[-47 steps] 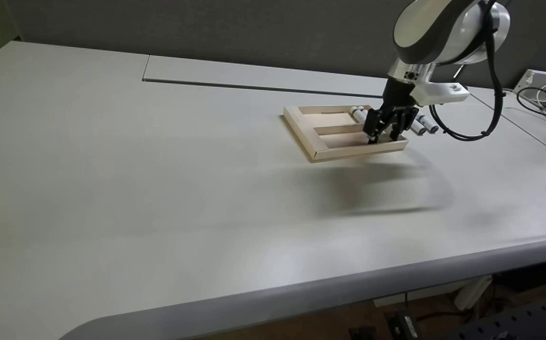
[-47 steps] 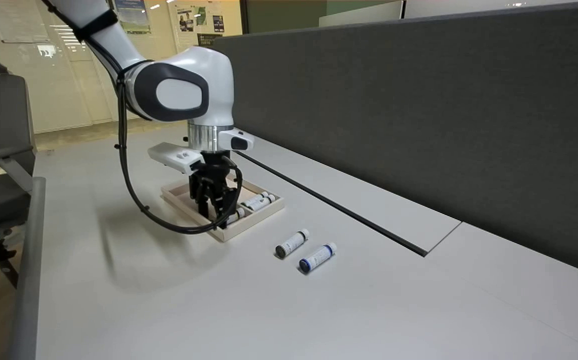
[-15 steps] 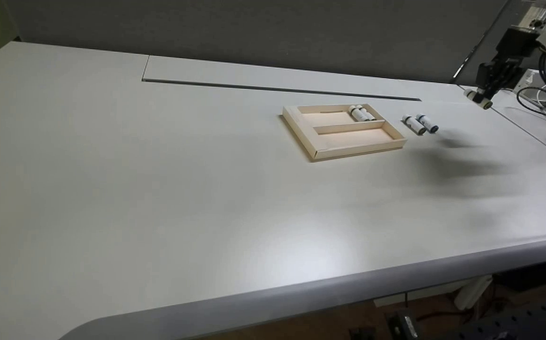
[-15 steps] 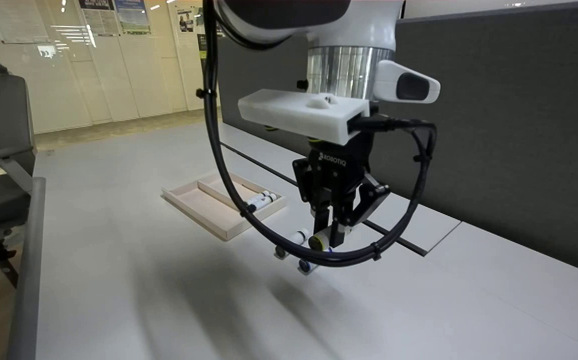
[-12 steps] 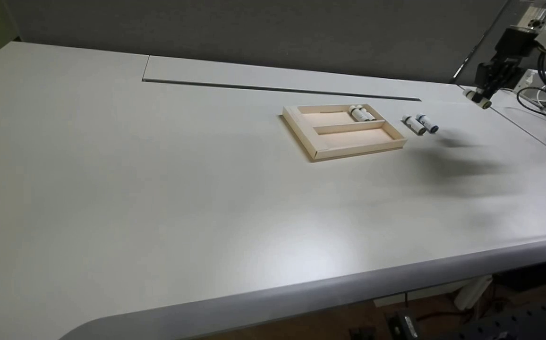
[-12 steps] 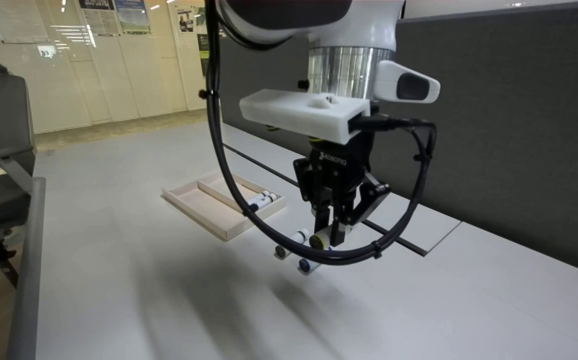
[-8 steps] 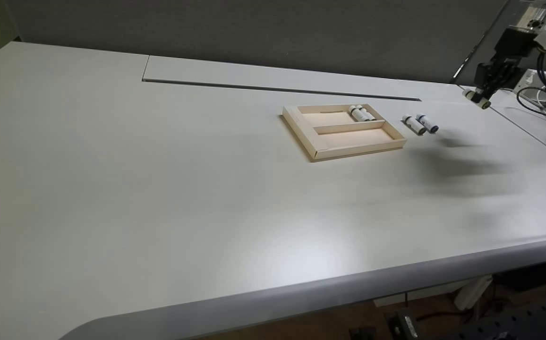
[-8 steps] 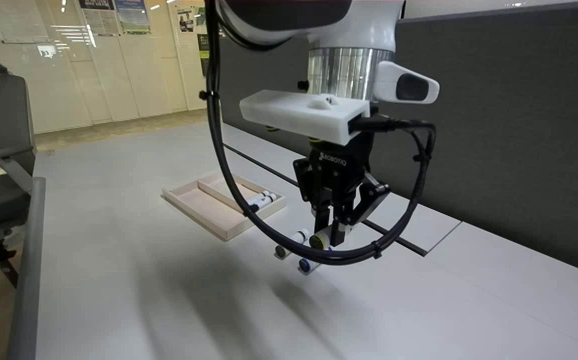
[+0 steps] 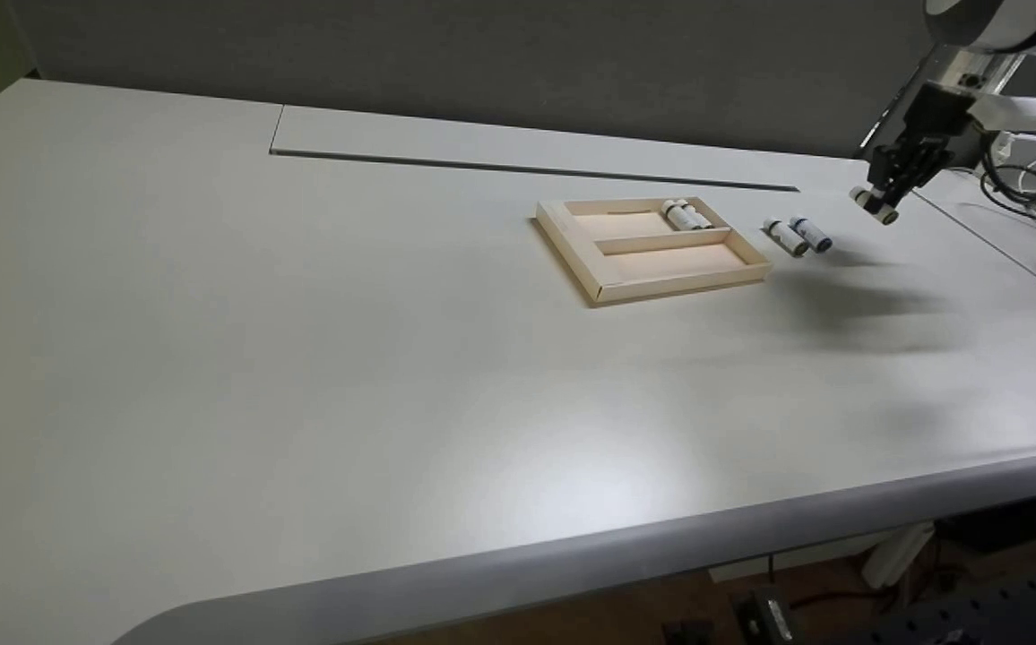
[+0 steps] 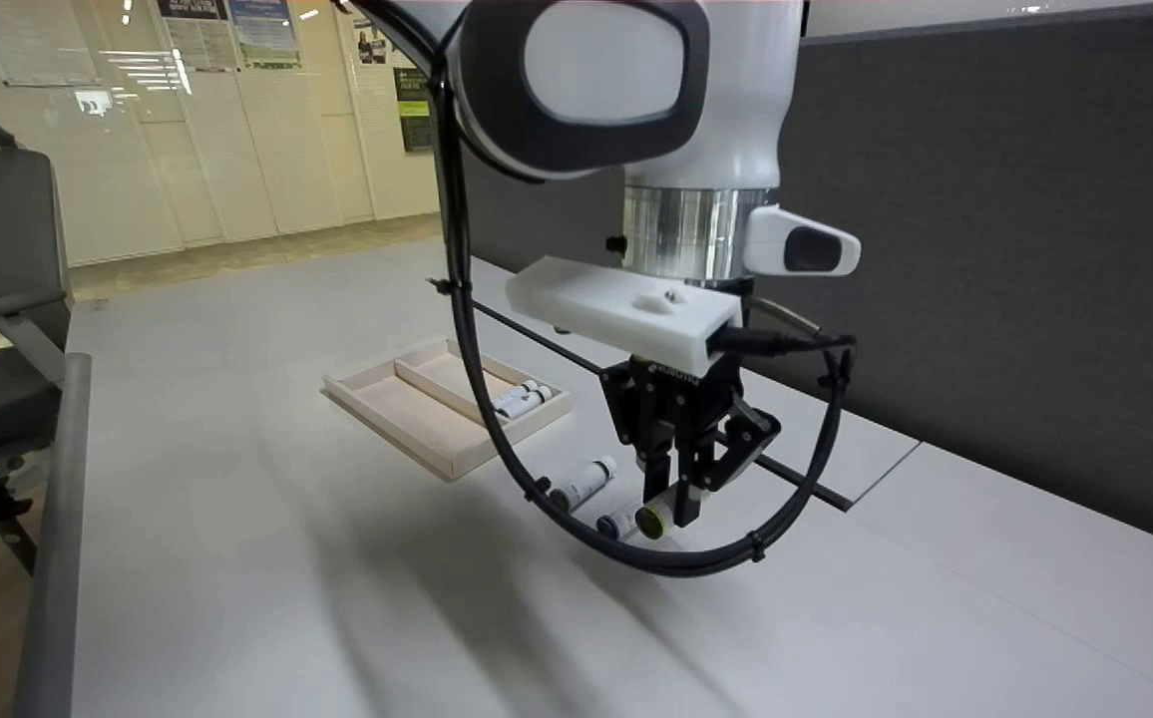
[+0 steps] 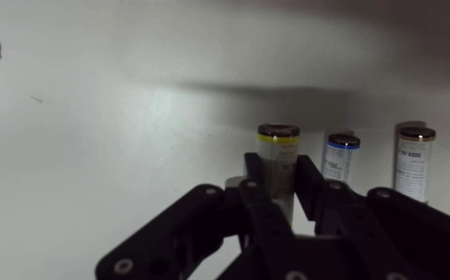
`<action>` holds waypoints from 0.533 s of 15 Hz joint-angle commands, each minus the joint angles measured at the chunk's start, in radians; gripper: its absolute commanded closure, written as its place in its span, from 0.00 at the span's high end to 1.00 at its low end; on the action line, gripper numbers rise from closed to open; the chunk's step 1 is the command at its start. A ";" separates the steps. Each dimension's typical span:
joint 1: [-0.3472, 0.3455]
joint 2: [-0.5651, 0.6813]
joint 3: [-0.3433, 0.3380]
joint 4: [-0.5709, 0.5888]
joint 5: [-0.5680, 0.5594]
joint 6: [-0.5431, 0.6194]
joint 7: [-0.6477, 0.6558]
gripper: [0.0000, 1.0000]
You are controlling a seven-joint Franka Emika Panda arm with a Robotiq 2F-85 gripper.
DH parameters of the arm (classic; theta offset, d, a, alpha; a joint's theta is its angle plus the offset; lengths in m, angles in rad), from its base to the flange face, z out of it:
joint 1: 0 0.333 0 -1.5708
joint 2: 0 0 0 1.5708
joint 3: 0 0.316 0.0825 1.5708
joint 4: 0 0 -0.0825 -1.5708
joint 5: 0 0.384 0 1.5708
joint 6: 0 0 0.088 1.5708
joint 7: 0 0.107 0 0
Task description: Remove the bottle from the bottom part of the tray
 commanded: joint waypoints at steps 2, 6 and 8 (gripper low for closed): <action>-0.001 0.083 0.000 0.077 -0.030 0.047 0.028 0.07; -0.002 0.122 -0.001 0.102 -0.038 0.061 0.030 0.07; -0.003 0.138 -0.002 0.119 -0.037 0.051 0.035 0.07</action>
